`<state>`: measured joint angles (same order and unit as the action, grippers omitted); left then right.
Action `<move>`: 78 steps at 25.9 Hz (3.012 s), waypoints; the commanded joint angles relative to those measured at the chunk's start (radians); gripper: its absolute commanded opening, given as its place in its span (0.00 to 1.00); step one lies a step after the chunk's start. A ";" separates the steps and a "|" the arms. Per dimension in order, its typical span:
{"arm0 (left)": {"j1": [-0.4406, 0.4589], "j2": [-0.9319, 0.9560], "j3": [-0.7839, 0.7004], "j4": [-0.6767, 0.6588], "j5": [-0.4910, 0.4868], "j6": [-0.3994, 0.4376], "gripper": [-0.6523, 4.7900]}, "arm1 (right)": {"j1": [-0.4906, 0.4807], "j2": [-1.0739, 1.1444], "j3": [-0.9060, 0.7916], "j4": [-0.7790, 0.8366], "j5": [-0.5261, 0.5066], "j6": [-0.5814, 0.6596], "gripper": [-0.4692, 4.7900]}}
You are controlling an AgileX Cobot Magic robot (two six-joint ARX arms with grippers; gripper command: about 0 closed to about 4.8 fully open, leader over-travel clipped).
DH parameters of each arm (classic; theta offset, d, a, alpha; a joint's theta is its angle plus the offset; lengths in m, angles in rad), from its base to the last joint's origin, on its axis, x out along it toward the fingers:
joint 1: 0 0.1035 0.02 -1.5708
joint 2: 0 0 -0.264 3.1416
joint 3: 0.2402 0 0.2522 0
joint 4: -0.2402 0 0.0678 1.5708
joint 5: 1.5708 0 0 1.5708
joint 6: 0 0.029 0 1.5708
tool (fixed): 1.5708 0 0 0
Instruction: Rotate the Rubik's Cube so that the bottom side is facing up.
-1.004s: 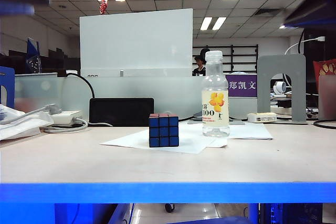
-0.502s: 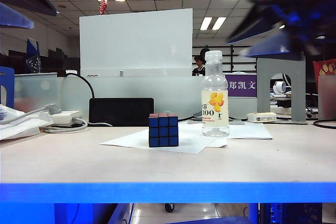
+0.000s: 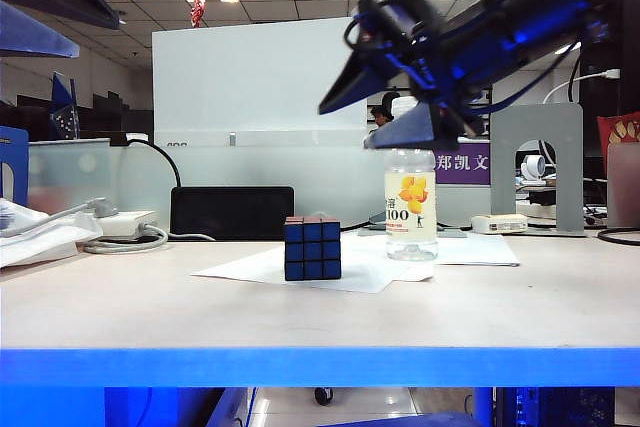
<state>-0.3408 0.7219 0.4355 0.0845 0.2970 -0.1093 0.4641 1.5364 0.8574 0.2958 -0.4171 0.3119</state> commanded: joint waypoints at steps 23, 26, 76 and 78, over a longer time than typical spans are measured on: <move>0.001 -0.002 0.006 -0.002 0.007 -0.037 0.65 | 0.125 0.311 0.446 -0.433 0.355 -0.169 1.00; 0.001 -0.002 0.006 -0.002 0.007 -0.037 0.65 | 0.125 0.330 0.451 -0.423 0.356 -0.174 1.00; 0.001 -0.002 0.006 -0.054 -0.006 -0.029 0.65 | 0.137 0.465 0.470 -0.201 -0.011 0.199 0.69; 0.001 -0.002 0.006 -0.055 -0.008 -0.029 0.65 | 0.137 0.465 0.470 -0.201 -0.011 0.206 0.69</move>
<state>-0.3408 0.7223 0.4355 0.0216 0.2916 -0.1463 0.6006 2.0056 1.3224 0.0628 -0.4198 0.5087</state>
